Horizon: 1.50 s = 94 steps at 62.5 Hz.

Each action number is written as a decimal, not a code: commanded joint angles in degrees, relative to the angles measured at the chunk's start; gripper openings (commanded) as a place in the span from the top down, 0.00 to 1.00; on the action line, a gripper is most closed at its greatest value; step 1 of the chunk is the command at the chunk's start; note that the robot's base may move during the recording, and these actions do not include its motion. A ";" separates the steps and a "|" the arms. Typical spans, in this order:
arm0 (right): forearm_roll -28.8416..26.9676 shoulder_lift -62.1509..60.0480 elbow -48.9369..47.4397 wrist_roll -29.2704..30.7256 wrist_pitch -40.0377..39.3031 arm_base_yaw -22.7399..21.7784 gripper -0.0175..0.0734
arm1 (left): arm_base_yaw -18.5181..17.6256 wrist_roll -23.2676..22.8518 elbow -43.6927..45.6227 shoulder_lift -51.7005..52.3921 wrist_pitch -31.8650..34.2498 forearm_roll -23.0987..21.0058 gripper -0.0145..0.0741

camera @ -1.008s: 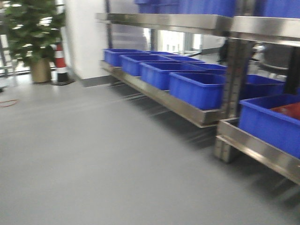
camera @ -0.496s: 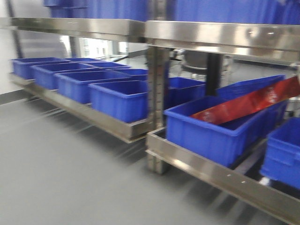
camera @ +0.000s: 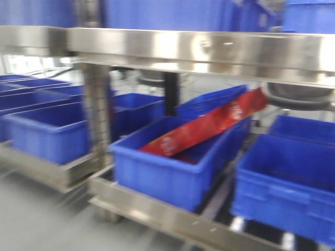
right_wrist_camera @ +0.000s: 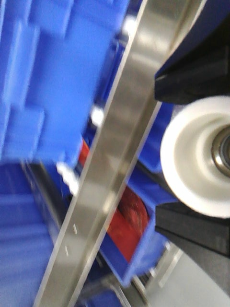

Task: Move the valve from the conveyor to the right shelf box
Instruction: 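Drive the base from the conveyor to the blue-bin shelf rack, then lower both held valves into the blue bin on the shelf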

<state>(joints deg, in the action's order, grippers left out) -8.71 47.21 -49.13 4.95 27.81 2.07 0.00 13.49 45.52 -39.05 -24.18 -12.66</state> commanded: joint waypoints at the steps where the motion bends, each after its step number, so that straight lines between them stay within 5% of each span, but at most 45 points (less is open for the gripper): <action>1: 0.34 -0.52 -0.55 0.47 -4.36 -0.31 0.99 | -0.14 -0.19 0.31 0.43 3.10 -0.56 0.96; 94: 0.34 -0.52 -0.55 0.47 -4.36 -0.31 0.99 | -0.14 -0.19 0.31 0.43 3.10 -0.56 0.96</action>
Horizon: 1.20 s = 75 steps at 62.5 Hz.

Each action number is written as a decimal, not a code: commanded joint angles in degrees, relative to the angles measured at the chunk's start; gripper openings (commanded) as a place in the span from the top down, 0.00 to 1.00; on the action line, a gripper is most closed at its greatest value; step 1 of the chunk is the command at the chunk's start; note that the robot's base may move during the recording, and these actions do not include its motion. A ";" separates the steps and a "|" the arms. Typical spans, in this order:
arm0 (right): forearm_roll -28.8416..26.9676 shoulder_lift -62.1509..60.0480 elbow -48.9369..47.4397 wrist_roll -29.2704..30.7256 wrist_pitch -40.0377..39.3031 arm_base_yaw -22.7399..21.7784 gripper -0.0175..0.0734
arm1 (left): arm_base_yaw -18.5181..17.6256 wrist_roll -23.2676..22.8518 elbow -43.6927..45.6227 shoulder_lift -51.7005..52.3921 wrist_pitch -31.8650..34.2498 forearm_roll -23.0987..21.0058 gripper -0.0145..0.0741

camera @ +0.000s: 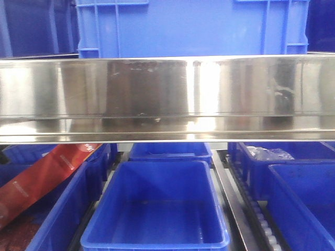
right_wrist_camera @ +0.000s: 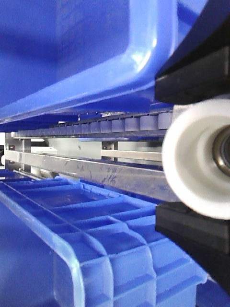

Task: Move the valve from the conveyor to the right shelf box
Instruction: 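Lower both held valves into the blue bin on the shelf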

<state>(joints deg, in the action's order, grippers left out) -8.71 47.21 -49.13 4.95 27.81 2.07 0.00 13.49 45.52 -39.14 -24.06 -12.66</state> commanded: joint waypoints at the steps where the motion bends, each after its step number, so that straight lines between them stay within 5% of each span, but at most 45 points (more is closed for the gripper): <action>1: 0.34 -0.52 -0.55 0.47 -4.36 -0.31 0.99 | -0.14 -0.19 0.31 0.52 2.97 -0.56 0.96; 75: 0.04 -0.52 -0.55 0.47 -4.93 -0.31 0.99 | -0.14 -0.19 0.31 0.52 8.40 -0.56 0.96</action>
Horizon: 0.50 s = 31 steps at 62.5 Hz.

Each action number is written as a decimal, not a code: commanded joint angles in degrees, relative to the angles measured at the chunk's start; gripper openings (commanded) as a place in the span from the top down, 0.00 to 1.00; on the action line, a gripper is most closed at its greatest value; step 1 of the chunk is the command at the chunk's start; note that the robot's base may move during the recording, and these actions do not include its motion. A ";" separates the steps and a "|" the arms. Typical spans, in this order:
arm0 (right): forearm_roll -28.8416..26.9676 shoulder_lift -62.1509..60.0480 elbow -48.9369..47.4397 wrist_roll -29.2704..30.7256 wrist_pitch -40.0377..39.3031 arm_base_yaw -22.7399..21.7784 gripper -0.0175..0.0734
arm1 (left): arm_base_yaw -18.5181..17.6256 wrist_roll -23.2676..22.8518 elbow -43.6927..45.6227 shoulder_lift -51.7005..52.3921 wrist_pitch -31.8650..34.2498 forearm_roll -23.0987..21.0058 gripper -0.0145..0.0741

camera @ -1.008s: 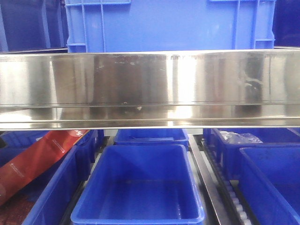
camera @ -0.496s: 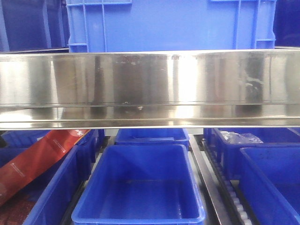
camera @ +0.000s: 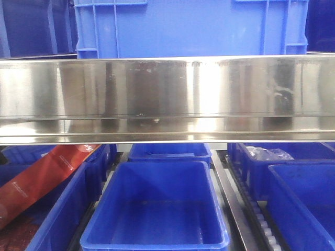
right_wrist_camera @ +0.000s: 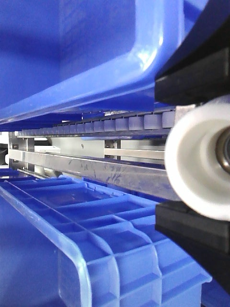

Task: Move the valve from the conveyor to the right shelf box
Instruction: 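Lower both held valves into the blue bin on the shelf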

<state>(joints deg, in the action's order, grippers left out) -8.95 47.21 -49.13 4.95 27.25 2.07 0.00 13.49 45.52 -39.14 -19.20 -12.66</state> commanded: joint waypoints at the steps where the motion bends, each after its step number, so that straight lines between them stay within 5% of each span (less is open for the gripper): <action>1: 0.10 -0.52 -0.55 0.47 -4.38 -0.31 0.99 | -0.14 -0.19 0.31 0.52 3.54 -0.56 0.96; 10: -0.88 -0.52 -0.79 0.47 -2.19 -0.04 0.99 | -0.14 -0.19 0.31 0.52 2.74 -1.16 0.96; 17: -0.46 -1.16 -1.58 0.47 0.25 1.89 0.99 | -0.41 0.06 2.70 0.52 -4.55 -2.69 0.96; 22: -0.32 -2.39 -2.16 0.47 -0.46 3.89 0.99 | -1.76 4.37 5.66 0.52 -7.16 -2.53 0.96; 31: -0.17 -2.90 -4.77 0.47 -2.43 7.92 0.99 | -4.72 4.70 9.85 0.11 -7.19 -2.21 0.96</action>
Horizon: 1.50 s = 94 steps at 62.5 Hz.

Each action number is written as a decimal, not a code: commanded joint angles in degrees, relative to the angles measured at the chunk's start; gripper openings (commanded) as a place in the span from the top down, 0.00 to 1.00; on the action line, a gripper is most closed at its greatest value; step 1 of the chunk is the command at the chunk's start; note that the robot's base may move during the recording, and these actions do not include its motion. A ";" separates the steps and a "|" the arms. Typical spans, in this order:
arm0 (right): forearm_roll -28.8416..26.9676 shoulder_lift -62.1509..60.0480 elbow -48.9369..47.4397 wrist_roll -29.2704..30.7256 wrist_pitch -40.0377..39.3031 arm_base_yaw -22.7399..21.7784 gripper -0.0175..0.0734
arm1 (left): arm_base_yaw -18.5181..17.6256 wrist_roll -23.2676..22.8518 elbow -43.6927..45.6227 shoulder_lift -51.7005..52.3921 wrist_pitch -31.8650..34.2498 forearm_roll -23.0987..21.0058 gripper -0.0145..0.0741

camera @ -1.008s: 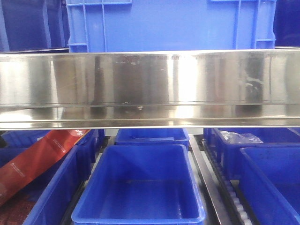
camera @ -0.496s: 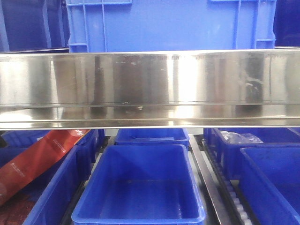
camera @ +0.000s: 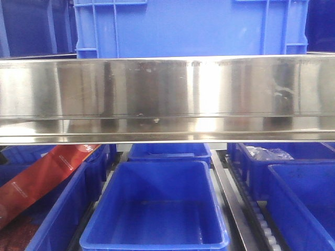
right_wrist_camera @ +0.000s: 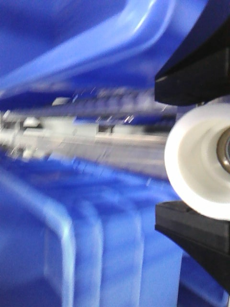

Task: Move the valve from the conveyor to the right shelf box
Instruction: 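Lower both held valves into the blue bin on the shelf, then open both grippers to release the valves into the bin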

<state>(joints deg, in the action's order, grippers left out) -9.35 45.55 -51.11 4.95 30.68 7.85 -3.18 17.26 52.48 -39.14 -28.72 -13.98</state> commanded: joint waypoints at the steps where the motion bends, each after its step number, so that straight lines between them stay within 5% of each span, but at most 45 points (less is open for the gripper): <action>1: 0.23 -1.09 -3.25 0.47 -5.86 2.50 0.99 | -1.82 0.93 3.23 -0.14 2.34 -1.01 0.96; 17: 0.51 4.96 -11.94 0.47 -8.55 5.55 0.99 | -7.53 0.93 10.72 -8.69 0.15 -3.75 0.96; 36: 0.51 18.53 -25.53 0.47 -10.64 11.16 0.99 | -23.33 0.93 26.30 -28.52 4.21 -1.53 0.96; 46: 0.51 26.47 -31.02 0.47 -13.57 13.53 0.99 | -27.99 -1.63 34.28 -39.38 6.19 -4.49 0.96; 58: 0.51 34.91 -34.91 0.47 -17.51 14.57 0.99 | -28.74 -1.61 42.47 -50.23 6.19 -9.72 0.96; 86: 0.51 43.10 -35.15 0.47 -20.71 14.57 0.98 | -28.74 -1.61 44.62 -59.12 6.61 -10.27 0.96; 94: 0.51 44.03 -35.15 0.47 -20.22 14.57 0.82 | -28.74 -1.61 44.62 -59.11 7.10 -10.27 0.96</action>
<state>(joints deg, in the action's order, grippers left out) -9.05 89.85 -85.05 5.07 14.64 22.28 -31.59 15.88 96.03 -99.07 -24.85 -23.14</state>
